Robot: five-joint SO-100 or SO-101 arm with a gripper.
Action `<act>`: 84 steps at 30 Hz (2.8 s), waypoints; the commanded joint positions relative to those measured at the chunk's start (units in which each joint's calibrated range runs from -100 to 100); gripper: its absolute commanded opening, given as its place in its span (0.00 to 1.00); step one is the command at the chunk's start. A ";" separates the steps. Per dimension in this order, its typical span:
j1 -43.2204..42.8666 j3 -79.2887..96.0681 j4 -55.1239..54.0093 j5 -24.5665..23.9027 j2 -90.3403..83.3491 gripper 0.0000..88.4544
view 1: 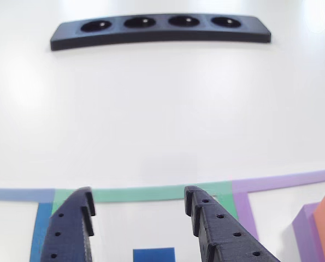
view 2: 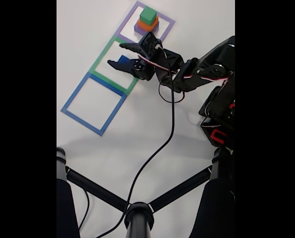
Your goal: Tower of hanoi
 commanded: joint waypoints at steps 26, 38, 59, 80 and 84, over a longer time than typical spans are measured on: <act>19.66 -59.75 122.47 0.59 -43.84 0.00; 23.01 -54.21 118.67 0.59 -44.48 0.09; 25.91 -13.59 63.15 0.59 -40.95 0.43; 28.12 -4.05 24.78 0.59 -19.80 0.46; 26.59 -3.87 20.57 0.59 -16.67 0.46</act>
